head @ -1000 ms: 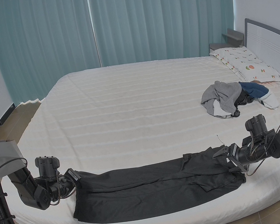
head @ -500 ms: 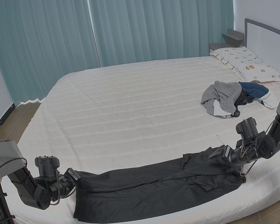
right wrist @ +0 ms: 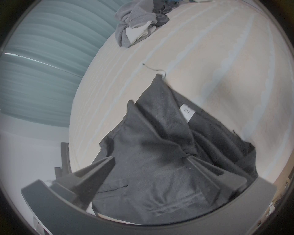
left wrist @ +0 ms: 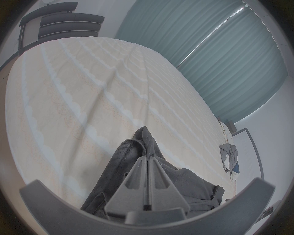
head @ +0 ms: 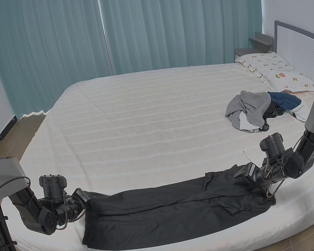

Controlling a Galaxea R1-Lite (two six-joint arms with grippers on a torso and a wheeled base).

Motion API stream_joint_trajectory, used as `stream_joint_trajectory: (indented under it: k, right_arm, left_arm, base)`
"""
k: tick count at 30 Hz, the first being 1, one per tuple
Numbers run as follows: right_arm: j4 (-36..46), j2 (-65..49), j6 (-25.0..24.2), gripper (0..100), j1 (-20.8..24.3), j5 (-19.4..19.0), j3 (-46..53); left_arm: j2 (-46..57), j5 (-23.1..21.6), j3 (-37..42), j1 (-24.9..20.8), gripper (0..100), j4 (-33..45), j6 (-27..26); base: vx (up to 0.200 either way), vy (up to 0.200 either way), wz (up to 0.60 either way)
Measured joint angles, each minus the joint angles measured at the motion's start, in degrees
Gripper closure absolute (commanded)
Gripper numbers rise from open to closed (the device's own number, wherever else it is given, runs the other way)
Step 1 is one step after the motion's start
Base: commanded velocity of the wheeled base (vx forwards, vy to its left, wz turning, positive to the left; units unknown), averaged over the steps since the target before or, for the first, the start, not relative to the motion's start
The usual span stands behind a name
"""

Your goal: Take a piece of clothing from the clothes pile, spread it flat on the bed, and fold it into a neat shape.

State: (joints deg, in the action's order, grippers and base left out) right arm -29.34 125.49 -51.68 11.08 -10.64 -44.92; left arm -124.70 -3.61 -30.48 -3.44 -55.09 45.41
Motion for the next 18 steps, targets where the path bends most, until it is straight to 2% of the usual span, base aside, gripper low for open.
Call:
stream_joint_trajectory:
  k: [8, 18]
  right_arm:
    - [-0.7, 2.5, 0.4, 100, 1.1, 5.6, -1.1]
    - [-1.1, 2.0, 0.0, 100, 1.0, 6.2, -2.1]
  left_arm:
    - [0.3, 0.2, 0.0, 0.0, 100, 0.0, 0.0]
    - [0.5, 0.7, -0.1, 0.0, 100, 0.0, -0.1]
  base:
    - [0.000, 0.000, 0.00]
    - [0.000, 0.000, 0.00]
